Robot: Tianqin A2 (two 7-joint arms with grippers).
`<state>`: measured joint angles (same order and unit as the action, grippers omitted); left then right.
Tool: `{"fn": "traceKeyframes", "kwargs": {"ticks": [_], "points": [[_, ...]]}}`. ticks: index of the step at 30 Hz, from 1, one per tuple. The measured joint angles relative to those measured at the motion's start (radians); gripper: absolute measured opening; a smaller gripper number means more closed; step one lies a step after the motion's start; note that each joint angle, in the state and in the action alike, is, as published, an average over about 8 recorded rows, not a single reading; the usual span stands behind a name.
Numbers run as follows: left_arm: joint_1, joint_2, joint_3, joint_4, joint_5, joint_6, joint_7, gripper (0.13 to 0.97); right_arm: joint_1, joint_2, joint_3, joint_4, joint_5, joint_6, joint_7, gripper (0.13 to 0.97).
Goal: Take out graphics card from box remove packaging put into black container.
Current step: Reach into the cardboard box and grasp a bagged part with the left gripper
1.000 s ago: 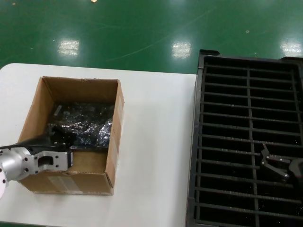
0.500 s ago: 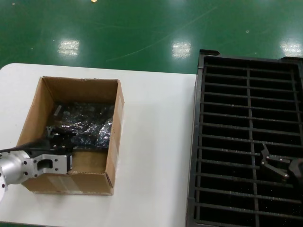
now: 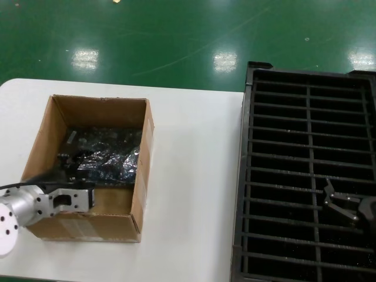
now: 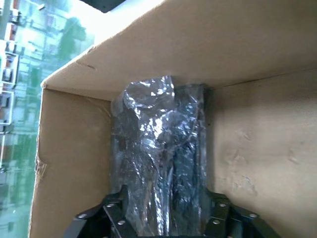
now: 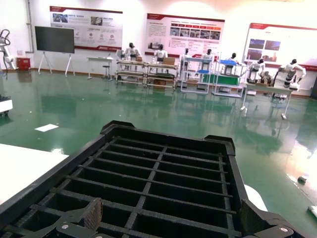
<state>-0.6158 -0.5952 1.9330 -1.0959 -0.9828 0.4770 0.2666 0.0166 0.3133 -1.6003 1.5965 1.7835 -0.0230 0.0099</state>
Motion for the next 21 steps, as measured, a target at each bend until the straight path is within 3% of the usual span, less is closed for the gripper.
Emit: {"fn": "traceKeyframes", "kwargs": {"ticks": [10, 21], "points": [[-0.032, 0.045, 0.01, 0.088, -0.078, -0.1, 0.09, 0.599, 0.0, 0.0, 0.0, 0.0, 0.0, 0.0, 0.0, 0.966], [-0.047, 0.053, 0.015, 0.124, -0.132, -0.147, 0.145, 0.548, 0.0, 0.0, 0.0, 0.0, 0.0, 0.0, 0.0, 0.966]]}}
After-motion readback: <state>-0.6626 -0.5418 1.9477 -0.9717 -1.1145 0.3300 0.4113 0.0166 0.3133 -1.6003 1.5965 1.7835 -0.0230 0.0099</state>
